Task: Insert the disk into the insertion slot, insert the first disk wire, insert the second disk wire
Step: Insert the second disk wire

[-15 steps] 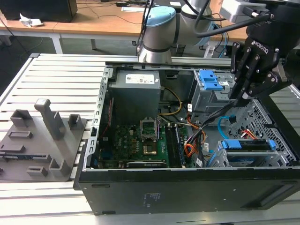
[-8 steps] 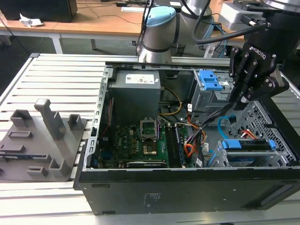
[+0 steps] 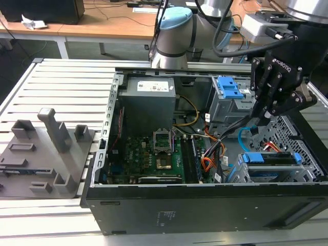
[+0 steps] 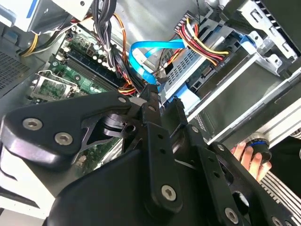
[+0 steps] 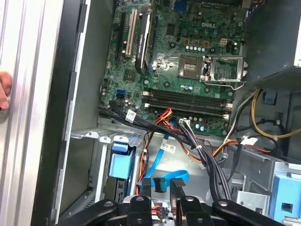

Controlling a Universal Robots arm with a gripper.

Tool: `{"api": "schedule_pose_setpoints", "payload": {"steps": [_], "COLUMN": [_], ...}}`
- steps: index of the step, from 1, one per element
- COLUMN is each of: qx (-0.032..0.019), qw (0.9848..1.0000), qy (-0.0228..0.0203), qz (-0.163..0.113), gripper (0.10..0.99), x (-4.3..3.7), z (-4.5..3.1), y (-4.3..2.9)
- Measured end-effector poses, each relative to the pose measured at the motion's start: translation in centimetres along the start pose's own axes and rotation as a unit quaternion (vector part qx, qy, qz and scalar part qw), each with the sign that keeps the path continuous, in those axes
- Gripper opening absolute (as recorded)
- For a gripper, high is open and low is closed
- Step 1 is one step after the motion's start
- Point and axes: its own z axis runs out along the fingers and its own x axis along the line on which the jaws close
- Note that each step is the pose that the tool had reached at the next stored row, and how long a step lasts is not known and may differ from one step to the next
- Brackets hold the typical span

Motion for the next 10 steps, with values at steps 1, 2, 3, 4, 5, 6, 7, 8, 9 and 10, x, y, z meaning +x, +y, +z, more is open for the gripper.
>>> {"api": "schedule_pose_setpoints", "payload": {"steps": [1,2,3,4,5,6,7,8,9,10], "qx": [0.0001,0.0001,0.0003,0.0005,0.0005,0.0004,0.0001,-0.0002,-0.0004,-0.0004], "qw": [1.0,1.0,1.0,1.0,1.0,1.0,1.0,0.9999,0.9999,0.9999], "qy": [0.0001,0.0002,0.0003,0.0003,0.0008,0.0019,0.0036,0.0067,0.008,0.0083], "qz": [-0.001,-0.003,-0.005,-0.006,-0.007,-0.008,-0.008,-0.008,-0.008,-0.008], "gripper": [0.302,0.302,0.302,0.302,0.302,0.302,0.302,0.302,0.302,0.302], "x": [-0.03,-0.05,-0.11,-0.15,-0.17,-0.18,-0.19,-0.19,-0.19,-0.19], "z": [0.33,0.63,1.38,1.82,2.18,2.27,2.33,2.45,2.47,2.47], "y": [-0.01,-0.02,-0.04,-0.06,-0.07,-0.08,-0.08,-0.08,-0.08,-0.08]}}
